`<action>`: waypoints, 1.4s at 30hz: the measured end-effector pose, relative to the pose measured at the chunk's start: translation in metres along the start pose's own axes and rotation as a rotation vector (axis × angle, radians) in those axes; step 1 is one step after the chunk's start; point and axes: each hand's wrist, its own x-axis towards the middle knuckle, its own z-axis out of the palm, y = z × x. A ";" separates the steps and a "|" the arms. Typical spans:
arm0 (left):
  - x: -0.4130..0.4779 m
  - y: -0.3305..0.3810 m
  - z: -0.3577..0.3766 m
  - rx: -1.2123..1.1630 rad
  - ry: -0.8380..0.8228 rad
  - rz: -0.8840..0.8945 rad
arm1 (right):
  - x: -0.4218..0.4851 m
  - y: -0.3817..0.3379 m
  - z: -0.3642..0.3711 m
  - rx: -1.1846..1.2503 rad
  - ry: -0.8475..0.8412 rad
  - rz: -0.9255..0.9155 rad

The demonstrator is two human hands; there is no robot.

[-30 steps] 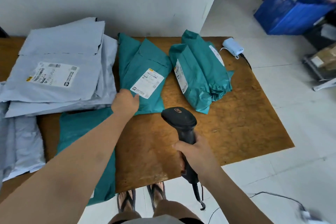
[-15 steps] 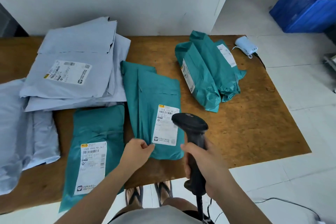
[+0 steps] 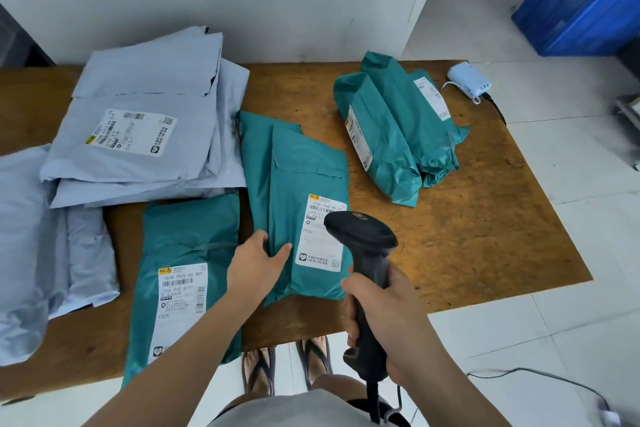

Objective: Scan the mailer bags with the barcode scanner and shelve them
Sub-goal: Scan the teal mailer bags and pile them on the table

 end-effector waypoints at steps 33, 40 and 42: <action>-0.066 -0.068 -0.131 -0.803 0.182 -0.278 | 0.017 -0.015 0.032 0.137 -0.007 -0.035; -0.072 -0.128 -0.109 0.012 0.217 -0.492 | 0.018 -0.011 0.055 0.063 -0.137 0.007; -0.066 -0.109 -0.108 0.215 0.269 -0.478 | 0.018 -0.011 0.055 0.056 -0.134 0.007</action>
